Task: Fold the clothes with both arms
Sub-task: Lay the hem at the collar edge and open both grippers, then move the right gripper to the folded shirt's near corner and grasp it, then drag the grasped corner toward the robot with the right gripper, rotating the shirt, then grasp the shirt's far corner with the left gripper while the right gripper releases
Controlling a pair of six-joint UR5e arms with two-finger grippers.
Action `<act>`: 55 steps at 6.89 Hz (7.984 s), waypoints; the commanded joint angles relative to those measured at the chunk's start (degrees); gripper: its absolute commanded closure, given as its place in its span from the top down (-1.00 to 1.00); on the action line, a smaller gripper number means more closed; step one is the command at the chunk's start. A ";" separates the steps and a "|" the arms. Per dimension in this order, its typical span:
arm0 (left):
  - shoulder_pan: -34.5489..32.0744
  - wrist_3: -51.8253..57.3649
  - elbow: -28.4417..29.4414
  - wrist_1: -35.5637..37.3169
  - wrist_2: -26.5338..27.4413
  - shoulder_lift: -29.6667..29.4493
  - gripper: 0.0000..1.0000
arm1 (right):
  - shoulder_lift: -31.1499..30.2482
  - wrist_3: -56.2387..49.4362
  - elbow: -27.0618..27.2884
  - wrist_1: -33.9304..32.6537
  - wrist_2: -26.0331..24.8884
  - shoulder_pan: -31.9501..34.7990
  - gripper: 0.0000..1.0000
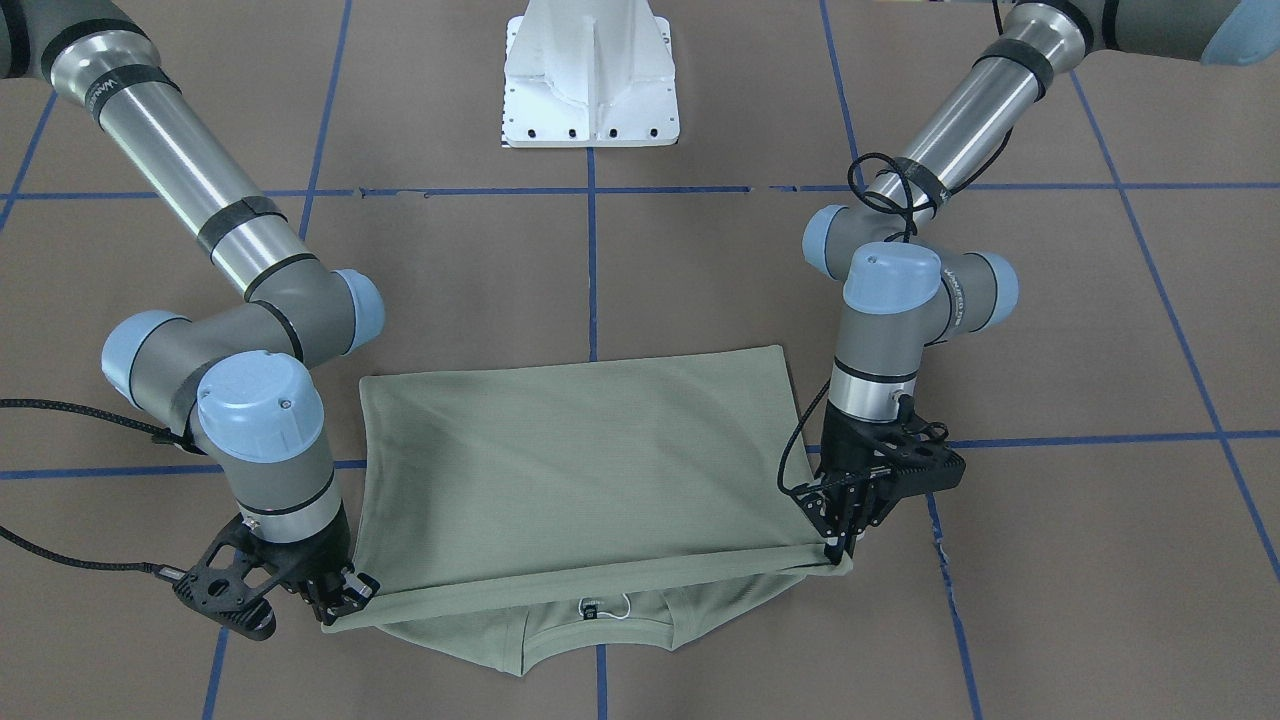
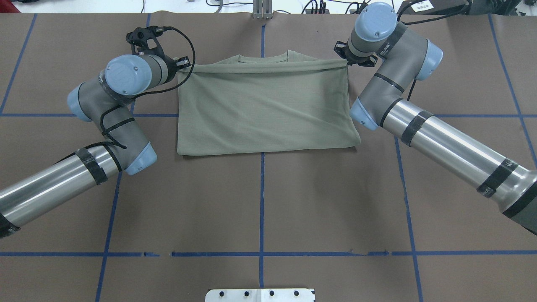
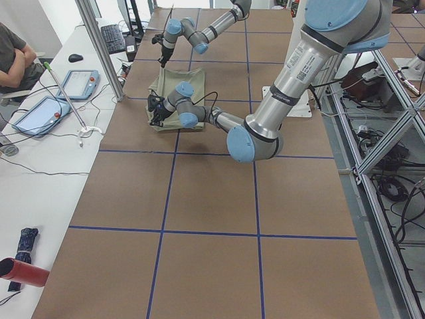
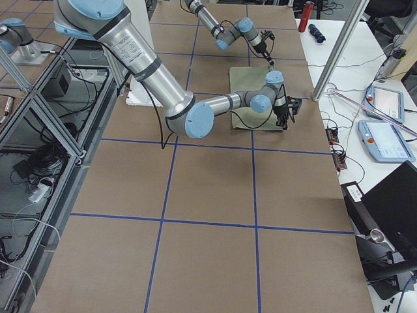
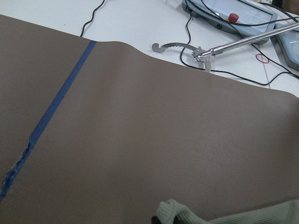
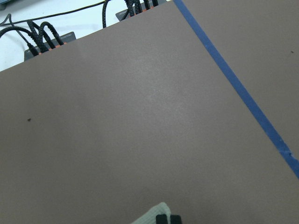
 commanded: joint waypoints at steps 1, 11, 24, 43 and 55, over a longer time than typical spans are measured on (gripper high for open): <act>0.09 0.00 0.06 -0.01 0.02 0.00 -0.51 | 1.20 0.14 -0.14 0.10 -0.04 -0.04 -1.00; -0.26 3.34 -2.92 -3.79 -0.33 2.55 -0.14 | -29.01 15.69 38.17 0.01 6.82 -8.29 0.60; -0.26 3.34 -5.03 -3.79 -0.51 3.43 -0.13 | -49.18 21.55 63.69 -0.52 13.81 -13.83 -1.00; 19.07 -23.90 -26.83 1.40 -20.90 13.10 0.30 | -47.58 27.12 61.73 -0.43 22.99 -11.29 1.00; 5.84 -5.90 -18.44 0.79 -19.23 10.41 -1.00 | -46.62 27.12 60.59 -0.52 20.35 -9.46 1.00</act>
